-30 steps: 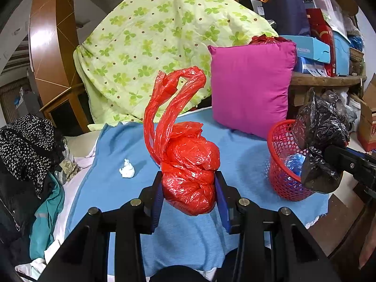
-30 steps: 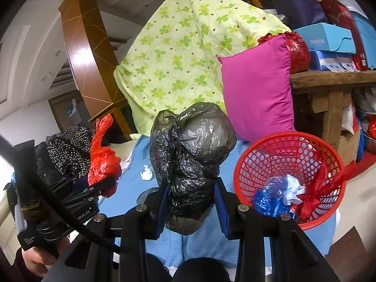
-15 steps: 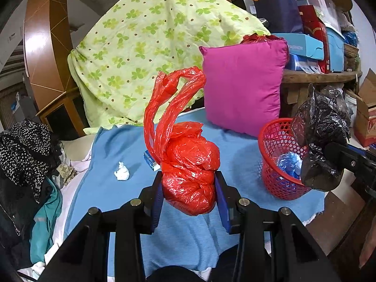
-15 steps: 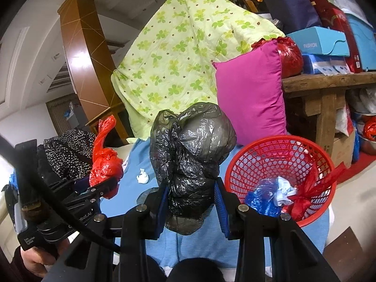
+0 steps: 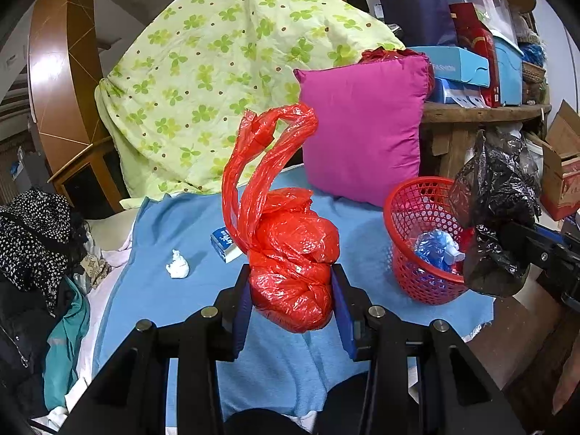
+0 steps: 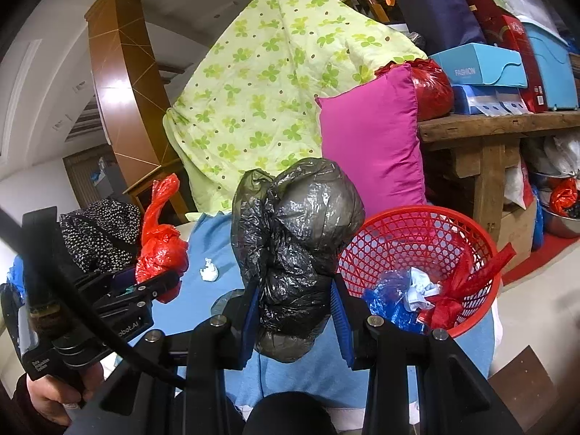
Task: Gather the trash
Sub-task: 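Lift and carry the red and black bags toward the red basket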
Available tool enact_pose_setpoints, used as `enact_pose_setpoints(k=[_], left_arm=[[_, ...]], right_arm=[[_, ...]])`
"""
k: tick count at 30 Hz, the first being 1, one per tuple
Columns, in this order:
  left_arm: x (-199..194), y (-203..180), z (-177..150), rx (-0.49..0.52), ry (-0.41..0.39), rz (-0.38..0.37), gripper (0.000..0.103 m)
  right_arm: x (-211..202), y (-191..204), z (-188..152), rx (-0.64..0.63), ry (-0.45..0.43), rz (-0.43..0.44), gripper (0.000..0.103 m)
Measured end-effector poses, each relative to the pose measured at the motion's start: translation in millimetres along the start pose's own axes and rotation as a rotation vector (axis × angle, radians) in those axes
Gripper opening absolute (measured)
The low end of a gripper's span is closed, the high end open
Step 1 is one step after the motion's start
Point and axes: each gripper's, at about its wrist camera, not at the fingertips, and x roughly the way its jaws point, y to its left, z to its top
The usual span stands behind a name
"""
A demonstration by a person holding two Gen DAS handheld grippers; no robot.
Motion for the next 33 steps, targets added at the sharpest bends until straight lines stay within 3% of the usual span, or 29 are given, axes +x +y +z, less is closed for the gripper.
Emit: enact_pose_setpoints(k=[33], left_arm=[[7,-24,-7,0.049,0.04,-0.059,0.043]], right_arm=[[-11,-17,-6,0.038,-0.008,-0.026,0.039]])
